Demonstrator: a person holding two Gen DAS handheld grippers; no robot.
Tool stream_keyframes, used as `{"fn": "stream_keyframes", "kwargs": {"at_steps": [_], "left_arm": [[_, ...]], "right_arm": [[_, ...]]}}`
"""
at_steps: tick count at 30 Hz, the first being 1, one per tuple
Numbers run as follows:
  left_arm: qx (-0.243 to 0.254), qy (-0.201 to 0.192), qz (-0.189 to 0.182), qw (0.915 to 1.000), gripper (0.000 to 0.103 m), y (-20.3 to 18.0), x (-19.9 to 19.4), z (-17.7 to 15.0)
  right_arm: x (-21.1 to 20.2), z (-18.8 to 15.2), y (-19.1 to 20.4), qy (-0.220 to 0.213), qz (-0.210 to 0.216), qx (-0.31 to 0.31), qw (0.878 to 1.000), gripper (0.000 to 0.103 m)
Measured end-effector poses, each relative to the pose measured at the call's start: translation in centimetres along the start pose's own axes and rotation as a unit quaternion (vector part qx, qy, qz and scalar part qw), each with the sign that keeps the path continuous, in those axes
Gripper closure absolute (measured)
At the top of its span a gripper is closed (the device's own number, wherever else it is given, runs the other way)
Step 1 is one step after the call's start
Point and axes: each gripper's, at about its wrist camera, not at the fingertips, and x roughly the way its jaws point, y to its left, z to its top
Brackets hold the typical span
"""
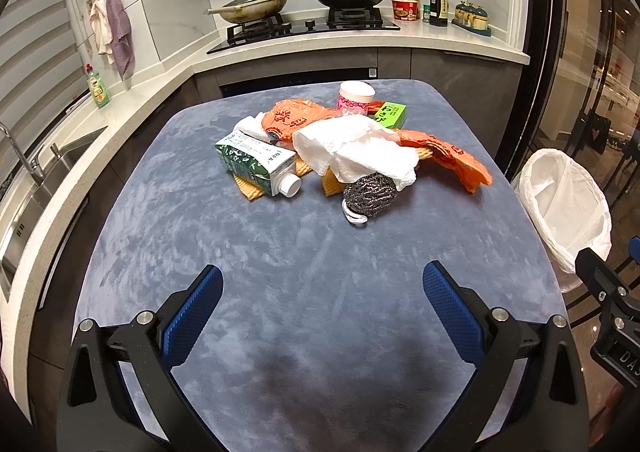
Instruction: Collect trash
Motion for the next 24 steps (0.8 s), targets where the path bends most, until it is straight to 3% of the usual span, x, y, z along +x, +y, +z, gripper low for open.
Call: {"fn": "stream_keyframes", "kwargs": {"at_steps": [24], "left_arm": [[0.007, 0.002, -0.007, 1.0, 0.007, -0.8, -0.1, -0.1]], "right_arm": [[-0.2, -0.1, -1.4, -0.002, -0.015, 0.015, 1.0, 0.007]]}}
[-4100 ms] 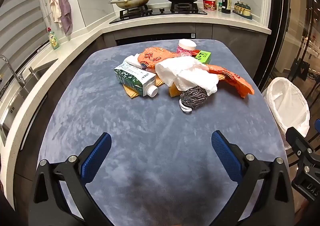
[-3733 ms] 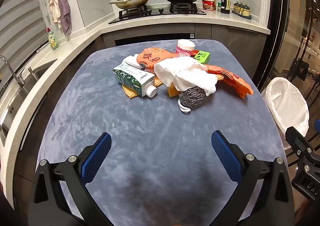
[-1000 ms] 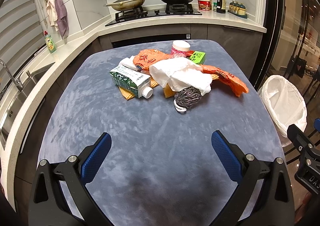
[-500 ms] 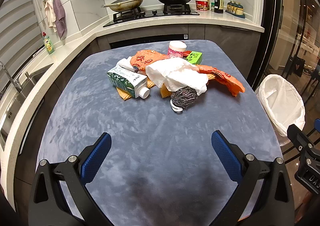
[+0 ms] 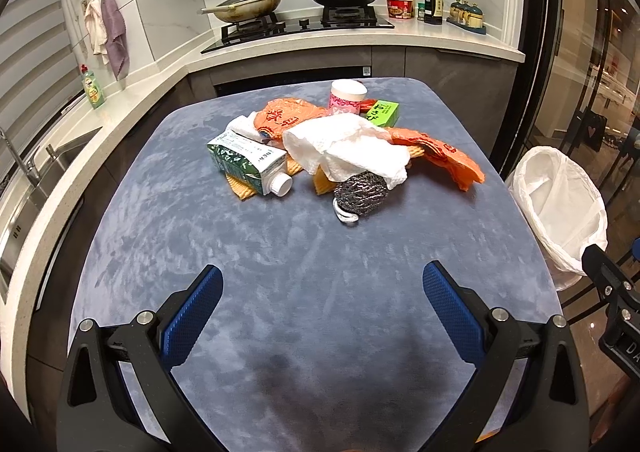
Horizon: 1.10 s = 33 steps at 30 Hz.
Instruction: Collect trash
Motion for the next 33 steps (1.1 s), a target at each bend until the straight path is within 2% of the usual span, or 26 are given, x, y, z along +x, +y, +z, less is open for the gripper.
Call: {"fn": "stream_keyframes", "kwargs": {"at_steps": [25, 33], "left_arm": [[0.005, 0.023, -0.008, 0.9997, 0.007, -0.7, 2.1, 0.8], [-0.005, 0.005, -0.002, 1.0, 0.007, -0.2, 3.0, 0.9]], "right_arm": [[1.5, 0.4, -1.1, 0.013, -0.005, 0.008, 1.0, 0.007], [3.0, 0.6, -1.5, 0.018, -0.005, 0.008, 1.0, 0.007]]}}
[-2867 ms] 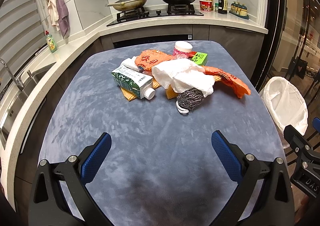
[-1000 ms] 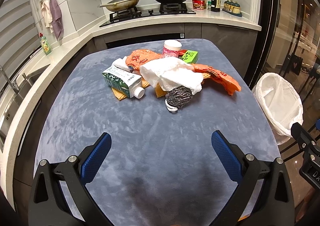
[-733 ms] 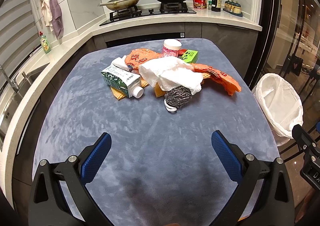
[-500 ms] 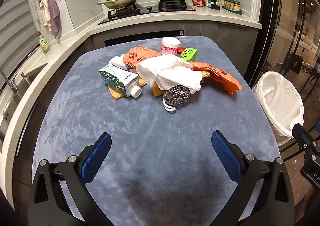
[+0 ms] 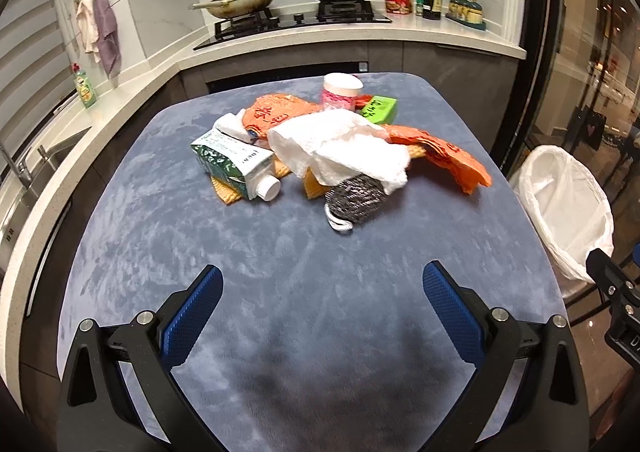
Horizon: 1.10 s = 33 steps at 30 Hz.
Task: Collect trash
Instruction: 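Grasp the white paper towel with the left gripper while the right gripper grasps the orange bag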
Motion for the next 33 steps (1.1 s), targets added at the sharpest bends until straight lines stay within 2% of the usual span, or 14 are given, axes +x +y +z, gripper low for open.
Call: {"fn": "stream_keyframes", "kwargs": {"at_steps": [6, 14, 20, 27, 29, 31, 33], "left_arm": [[-0.02, 0.016, 0.0, 0.9997, 0.007, 1.4, 1.8, 0.9], [-0.055, 0.012, 0.016, 0.9983, 0.007, 3.7, 4.6, 3.4], [-0.078, 0.017, -0.001, 0.9968, 0.007, 4.1, 7.5, 6.1], [-0.101, 0.031, -0.033, 0.9939, 0.008, 3.6, 11.5, 8.5], [-0.097, 0.033, -0.042, 0.9938, 0.015, 3.3, 12.1, 8.8], [-0.089, 0.04, -0.054, 0.9938, 0.031, 2.8, 12.5, 8.9], [-0.086, 0.045, -0.068, 0.993, 0.041, 2.6, 12.7, 8.8]], "right_arm": [[1.6, 1.5, 1.2, -0.019, 0.015, -0.017, 1.0, 0.007], [6.4, 4.2, 4.3, -0.026, 0.052, -0.05, 0.997, 0.007], [10.2, 5.5, 6.0, -0.024, 0.073, -0.059, 0.995, 0.008], [13.8, 6.4, 6.8, -0.004, 0.086, -0.059, 0.995, 0.02], [14.7, 6.6, 6.9, 0.004, 0.096, -0.056, 0.994, 0.026], [15.4, 6.7, 7.2, 0.014, 0.105, -0.058, 0.993, 0.036], [15.8, 6.6, 7.4, 0.018, 0.111, -0.06, 0.992, 0.047]]}}
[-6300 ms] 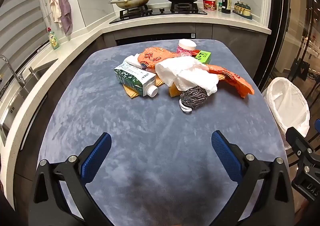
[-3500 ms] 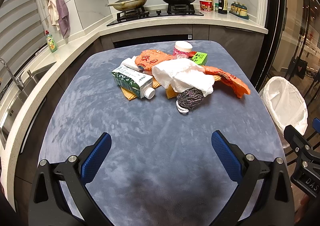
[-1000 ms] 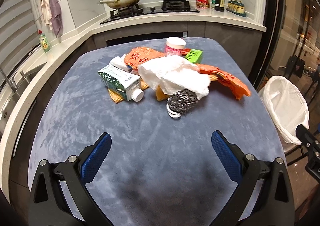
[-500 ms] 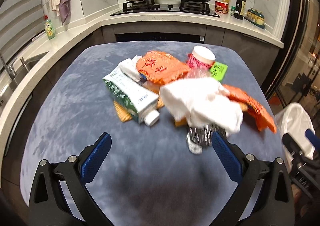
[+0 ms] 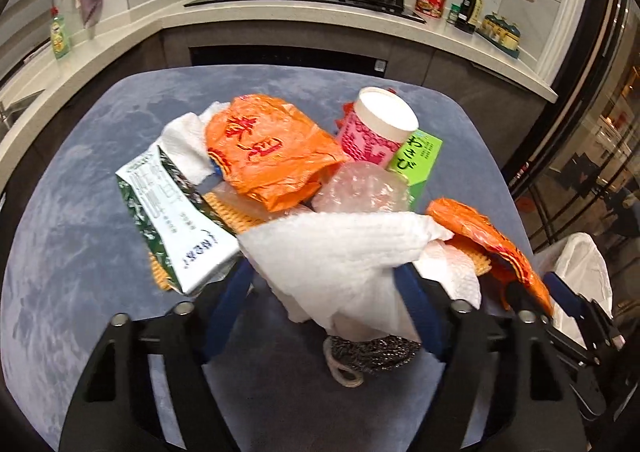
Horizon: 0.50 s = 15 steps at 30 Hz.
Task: Collect trash
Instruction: 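Grasp the white paper towel with the left gripper while the right gripper grasps the orange bag, then carry both items over the white bin and open both grippers to drop them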
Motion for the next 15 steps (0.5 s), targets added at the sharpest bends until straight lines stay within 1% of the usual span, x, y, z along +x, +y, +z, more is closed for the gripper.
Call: {"fn": "stream_keyframes", "kwargs": {"at_steps": [1, 2, 3, 4, 5, 6, 7, 9, 15], "left_arm": [[0.001, 0.0, -0.004, 1.0, 0.048, 0.0, 0.0, -0.1], [0.002, 0.0, -0.009, 1.0, 0.053, -0.1, -0.2, -0.2], [0.005, 0.0, -0.012, 0.9999, 0.063, -0.1, -0.3, -0.3], [0.008, 0.001, -0.017, 0.9998, 0.07, -0.2, -0.5, -0.4], [0.009, 0.001, -0.021, 0.9997, 0.074, -0.2, -0.7, -0.5], [0.01, 0.001, -0.024, 0.9997, 0.084, -0.2, -0.9, -0.5], [0.01, 0.002, -0.028, 0.9995, 0.09, -0.1, -1.2, -0.6], [0.01, 0.0, -0.034, 0.9994, 0.092, -0.2, -1.7, -0.7], [0.024, -0.024, -0.045, 0.9984, 0.095, -1.0, -4.6, -1.1]], "right_arm": [[0.1, 0.0, 0.1, 0.0, 0.004, -0.001, 1.0, 0.051], [0.1, 0.0, 0.2, 0.001, 0.007, -0.002, 1.0, 0.056], [0.1, -0.1, 0.3, 0.002, 0.011, -0.003, 1.0, 0.064], [0.0, -0.1, 0.4, 0.001, 0.017, -0.004, 1.0, 0.068], [-0.2, -0.1, 0.5, 0.001, 0.02, -0.004, 1.0, 0.076], [-0.3, 0.0, 0.6, 0.0, 0.023, -0.005, 1.0, 0.083], [-0.6, -0.1, 0.6, -0.002, 0.026, -0.005, 1.0, 0.086], [-1.4, 0.0, 0.8, -0.01, 0.028, -0.006, 1.0, 0.091], [-4.3, 0.4, 0.7, -0.035, 0.038, -0.005, 0.999, 0.092]]}}
